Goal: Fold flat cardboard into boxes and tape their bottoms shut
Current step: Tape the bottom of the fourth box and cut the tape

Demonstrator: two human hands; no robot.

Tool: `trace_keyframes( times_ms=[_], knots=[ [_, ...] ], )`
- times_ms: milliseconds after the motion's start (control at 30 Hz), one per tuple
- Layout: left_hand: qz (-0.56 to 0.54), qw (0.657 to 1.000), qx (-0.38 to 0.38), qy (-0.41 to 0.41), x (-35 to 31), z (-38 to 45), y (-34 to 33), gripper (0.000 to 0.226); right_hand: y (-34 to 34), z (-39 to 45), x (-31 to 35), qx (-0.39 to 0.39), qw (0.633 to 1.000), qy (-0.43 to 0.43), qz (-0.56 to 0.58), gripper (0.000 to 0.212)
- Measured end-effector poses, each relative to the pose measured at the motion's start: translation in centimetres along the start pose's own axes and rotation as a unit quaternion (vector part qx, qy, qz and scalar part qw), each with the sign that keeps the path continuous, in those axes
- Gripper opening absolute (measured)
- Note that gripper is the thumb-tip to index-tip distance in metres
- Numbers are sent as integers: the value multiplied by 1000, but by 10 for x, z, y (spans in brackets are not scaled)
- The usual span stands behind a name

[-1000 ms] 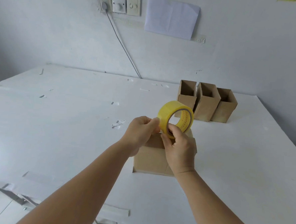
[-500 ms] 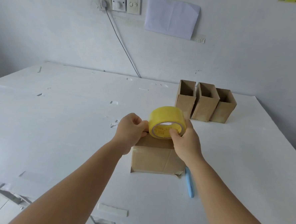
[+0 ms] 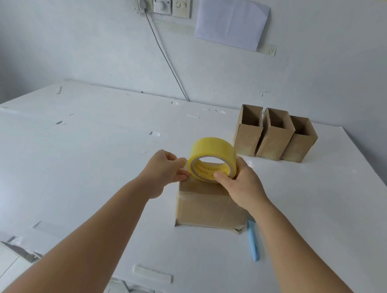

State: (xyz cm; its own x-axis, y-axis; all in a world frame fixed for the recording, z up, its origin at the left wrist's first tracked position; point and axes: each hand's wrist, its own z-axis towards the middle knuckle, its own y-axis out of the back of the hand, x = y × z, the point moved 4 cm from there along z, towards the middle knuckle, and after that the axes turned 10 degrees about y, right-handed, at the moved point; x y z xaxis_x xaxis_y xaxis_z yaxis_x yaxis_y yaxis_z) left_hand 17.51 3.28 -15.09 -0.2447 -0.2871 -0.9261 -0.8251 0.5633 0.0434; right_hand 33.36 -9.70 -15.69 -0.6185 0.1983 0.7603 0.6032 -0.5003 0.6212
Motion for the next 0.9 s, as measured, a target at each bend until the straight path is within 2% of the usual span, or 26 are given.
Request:
trace_keyframes(
  times_ms=[67, 133, 200, 267, 467, 533, 900],
  knots=[
    [-13, 1000, 8, 13, 2, 3, 7, 14, 1, 3, 2, 2, 1000, -4, 20, 27],
    [-14, 999, 3, 31, 4, 7, 17, 20, 4, 5, 1, -33, 998, -11, 53, 16],
    [3, 999, 13, 34, 4, 11, 26, 7, 4, 5, 1, -63, 997, -11, 50, 14],
    [19, 999, 16, 35, 5, 14, 29, 11, 2, 5, 4, -74, 996, 0, 41, 16],
    [-4, 999, 20, 49, 22, 19, 31, 10, -6, 8, 4, 36, 998, -11, 42, 37],
    [-19, 998, 31, 57, 27, 21, 32, 8, -6, 9, 3, 43, 999, -11, 29, 40],
    [5, 994, 75, 80, 30, 28, 30, 19, -13, 8, 6, -72, 997, 14, 12, 38]
  ],
)
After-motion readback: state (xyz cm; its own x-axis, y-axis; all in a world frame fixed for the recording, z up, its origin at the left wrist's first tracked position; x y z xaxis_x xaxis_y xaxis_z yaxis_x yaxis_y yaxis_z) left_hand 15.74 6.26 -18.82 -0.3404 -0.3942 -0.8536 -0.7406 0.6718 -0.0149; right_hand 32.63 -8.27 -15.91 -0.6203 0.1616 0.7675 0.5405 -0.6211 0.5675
